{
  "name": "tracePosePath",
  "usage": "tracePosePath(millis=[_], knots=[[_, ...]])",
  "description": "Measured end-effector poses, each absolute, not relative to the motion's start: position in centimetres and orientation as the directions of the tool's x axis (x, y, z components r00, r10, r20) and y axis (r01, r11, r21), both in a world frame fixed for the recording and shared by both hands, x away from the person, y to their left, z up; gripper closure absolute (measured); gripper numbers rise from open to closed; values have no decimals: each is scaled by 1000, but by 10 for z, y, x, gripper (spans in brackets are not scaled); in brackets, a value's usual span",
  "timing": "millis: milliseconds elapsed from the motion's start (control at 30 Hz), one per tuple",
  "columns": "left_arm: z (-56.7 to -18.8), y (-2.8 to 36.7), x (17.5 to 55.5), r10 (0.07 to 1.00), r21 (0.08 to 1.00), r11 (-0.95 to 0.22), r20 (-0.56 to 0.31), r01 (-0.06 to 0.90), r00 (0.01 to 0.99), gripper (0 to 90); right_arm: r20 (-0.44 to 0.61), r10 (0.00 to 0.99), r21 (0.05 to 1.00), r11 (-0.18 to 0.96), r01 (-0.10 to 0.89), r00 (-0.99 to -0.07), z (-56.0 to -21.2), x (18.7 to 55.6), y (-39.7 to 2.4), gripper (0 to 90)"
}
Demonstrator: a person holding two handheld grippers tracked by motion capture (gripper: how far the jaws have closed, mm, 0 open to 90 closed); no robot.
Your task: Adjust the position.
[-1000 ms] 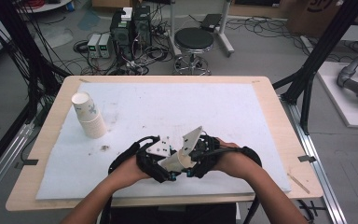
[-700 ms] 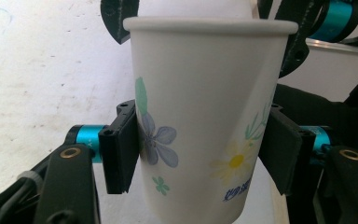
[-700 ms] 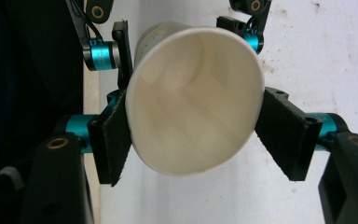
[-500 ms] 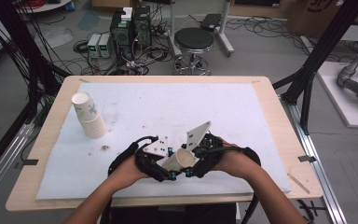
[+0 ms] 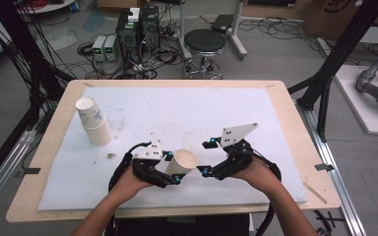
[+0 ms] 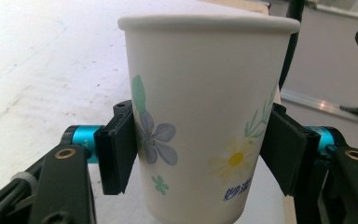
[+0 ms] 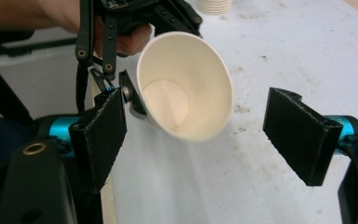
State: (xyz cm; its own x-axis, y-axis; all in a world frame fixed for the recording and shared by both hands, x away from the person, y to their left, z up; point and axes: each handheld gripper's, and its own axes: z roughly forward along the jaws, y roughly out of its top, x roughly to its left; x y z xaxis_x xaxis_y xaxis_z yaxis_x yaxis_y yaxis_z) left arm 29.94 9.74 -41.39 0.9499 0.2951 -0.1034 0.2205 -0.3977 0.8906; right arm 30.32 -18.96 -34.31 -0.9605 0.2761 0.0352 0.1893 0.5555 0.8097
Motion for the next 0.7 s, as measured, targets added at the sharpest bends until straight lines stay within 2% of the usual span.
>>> tracePosePath(millis=[133, 267, 700], knots=[[-419, 106, 299, 316, 903, -367, -105, 224, 943, 329, 55, 328, 835, 502, 224, -943, -350, 302, -201, 221], [-423, 114, 298, 339, 918, -331, -101, 219, 935, 324, 24, 393, 859, 462, 220, -919, -363, 299, -218, 235], [-427, 146, 303, 472, 970, -125, -128, 210, 872, 320, 44, 568, 885, 360, 296, -822, -402, 289, -262, 212]])
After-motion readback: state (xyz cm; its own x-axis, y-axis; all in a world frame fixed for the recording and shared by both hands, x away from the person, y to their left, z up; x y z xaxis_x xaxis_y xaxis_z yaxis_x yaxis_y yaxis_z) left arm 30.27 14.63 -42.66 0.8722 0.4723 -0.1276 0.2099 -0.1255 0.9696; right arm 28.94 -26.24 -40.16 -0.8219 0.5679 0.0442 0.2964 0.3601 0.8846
